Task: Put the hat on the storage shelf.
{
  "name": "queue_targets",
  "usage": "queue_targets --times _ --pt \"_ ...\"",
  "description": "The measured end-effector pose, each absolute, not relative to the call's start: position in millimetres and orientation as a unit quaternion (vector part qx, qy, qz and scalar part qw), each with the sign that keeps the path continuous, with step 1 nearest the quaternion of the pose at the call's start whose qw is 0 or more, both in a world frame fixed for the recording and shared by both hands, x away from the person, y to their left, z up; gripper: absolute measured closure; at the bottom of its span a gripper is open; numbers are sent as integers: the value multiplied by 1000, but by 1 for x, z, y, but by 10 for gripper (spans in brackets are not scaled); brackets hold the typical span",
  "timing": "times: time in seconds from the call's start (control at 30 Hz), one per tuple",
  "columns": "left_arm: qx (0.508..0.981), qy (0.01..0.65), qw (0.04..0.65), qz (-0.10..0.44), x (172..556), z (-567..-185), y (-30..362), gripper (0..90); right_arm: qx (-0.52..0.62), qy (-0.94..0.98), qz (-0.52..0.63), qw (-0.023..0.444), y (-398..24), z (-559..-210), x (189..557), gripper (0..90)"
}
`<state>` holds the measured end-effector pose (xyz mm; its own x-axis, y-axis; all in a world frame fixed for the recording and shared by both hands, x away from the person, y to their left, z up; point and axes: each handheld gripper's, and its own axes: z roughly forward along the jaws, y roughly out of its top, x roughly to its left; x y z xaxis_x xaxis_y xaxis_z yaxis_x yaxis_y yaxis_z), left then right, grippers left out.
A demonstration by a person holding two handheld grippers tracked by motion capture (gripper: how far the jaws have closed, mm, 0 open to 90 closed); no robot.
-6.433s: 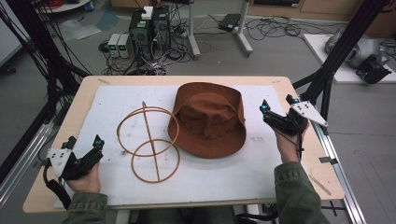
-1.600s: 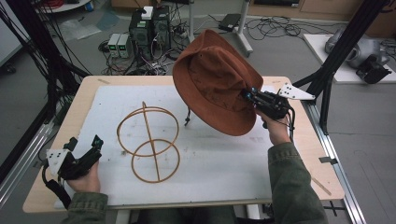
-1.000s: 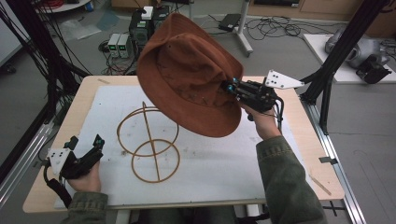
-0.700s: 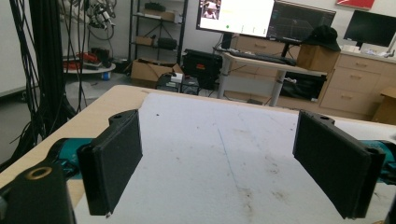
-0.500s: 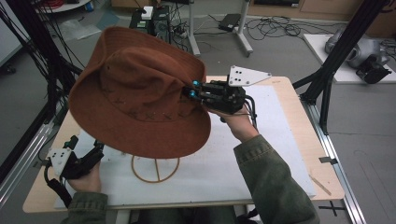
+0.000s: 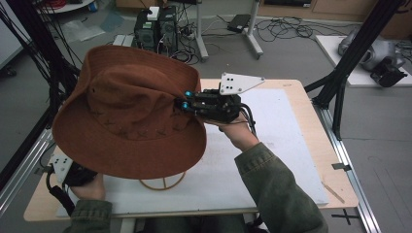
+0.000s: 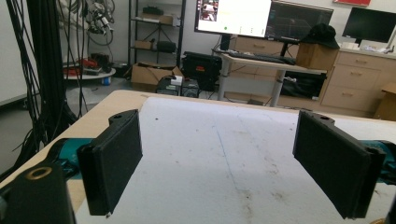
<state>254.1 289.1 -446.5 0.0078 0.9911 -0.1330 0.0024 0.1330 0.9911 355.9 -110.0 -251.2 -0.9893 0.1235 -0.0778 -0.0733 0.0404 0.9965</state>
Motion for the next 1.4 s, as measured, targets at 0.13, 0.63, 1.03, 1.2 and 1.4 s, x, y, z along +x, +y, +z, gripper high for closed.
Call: queue_targets --times 0.13,0.63,1.03,1.2,1.4 --pt "468 531 534 462 254 -447 289 159 26 718 693 61 -111 -265 355 857" --pt "467 535 536 456 254 -447 290 158 39 723 689 36 -121 -298 350 843" --pt "468 534 536 456 254 -447 290 159 35 709 704 20 -125 -310 350 821" --pt "468 535 536 456 254 -447 290 159 31 695 718 17 -126 -308 347 721" --pt "467 535 536 456 254 -447 290 159 49 690 722 20 -125 -308 345 417"
